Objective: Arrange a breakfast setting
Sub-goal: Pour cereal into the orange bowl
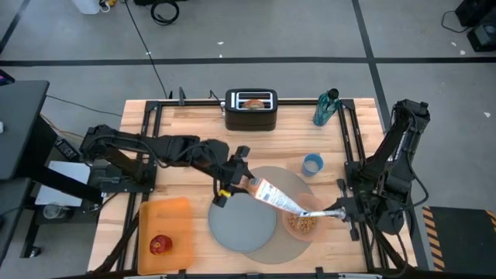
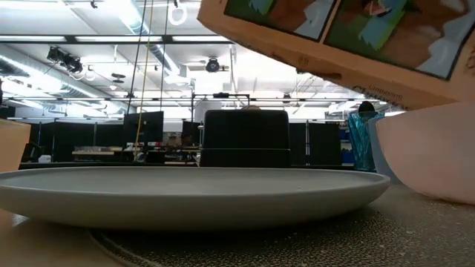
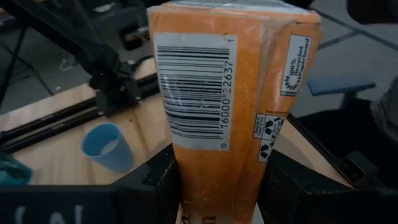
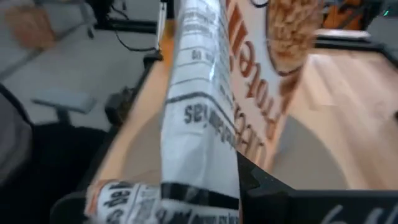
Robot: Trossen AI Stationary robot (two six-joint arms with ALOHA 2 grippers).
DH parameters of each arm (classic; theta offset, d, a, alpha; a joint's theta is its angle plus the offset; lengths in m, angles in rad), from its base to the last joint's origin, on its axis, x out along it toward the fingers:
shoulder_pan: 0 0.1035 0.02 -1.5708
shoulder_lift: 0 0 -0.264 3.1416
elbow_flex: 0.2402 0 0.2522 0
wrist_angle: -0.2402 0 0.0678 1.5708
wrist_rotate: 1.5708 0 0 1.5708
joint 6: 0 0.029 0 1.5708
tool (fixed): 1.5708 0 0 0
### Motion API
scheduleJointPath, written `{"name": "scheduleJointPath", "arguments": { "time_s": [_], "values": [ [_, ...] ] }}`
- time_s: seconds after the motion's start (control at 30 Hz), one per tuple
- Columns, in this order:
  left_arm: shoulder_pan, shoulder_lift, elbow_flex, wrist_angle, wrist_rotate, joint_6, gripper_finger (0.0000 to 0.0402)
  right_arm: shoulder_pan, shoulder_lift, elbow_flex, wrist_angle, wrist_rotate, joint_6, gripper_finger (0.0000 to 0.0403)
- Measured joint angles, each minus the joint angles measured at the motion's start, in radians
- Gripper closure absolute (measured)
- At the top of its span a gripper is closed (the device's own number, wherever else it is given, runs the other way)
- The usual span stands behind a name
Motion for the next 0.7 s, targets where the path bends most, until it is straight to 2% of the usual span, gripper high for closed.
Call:
{"name": "scheduleJointPath", "arguments": {
  "time_s": [0.1, 0.2, 0.3, 0.4, 0.5, 0.6, 0.7],
  "values": [
    [0.002, 0.000, 0.000, -0.001, -0.014, -0.017, 0.0230, 0.006, -0.034, 0.000, -0.111, 0.087, 0.097, 0.0390],
    [0.002, -0.002, 0.000, -0.017, -0.007, -0.024, 0.0230, 0.007, -0.033, 0.000, -0.110, 0.085, 0.123, 0.0389],
    [-0.005, 0.000, 0.000, -0.029, -0.039, -0.026, 0.0230, 0.009, -0.047, 0.000, -0.184, 0.127, 0.181, 0.0389],
    [-0.006, -0.005, 0.000, -0.037, -0.027, -0.025, 0.0230, 0.002, -0.021, -0.004, -0.067, 0.043, 0.101, 0.0388],
    [-0.008, -0.006, -0.001, -0.037, -0.045, -0.017, 0.0230, 0.003, -0.013, -0.009, -0.076, 0.072, 0.094, 0.0388],
    [-0.005, -0.007, -0.001, -0.032, -0.029, -0.016, 0.0230, 0.000, 0.001, -0.005, -0.022, 0.015, 0.075, 0.0388],
    [-0.003, -0.006, -0.002, -0.044, -0.048, -0.011, 0.0230, 0.001, -0.009, -0.008, -0.100, 0.087, 0.115, 0.0389]
  ]
}}
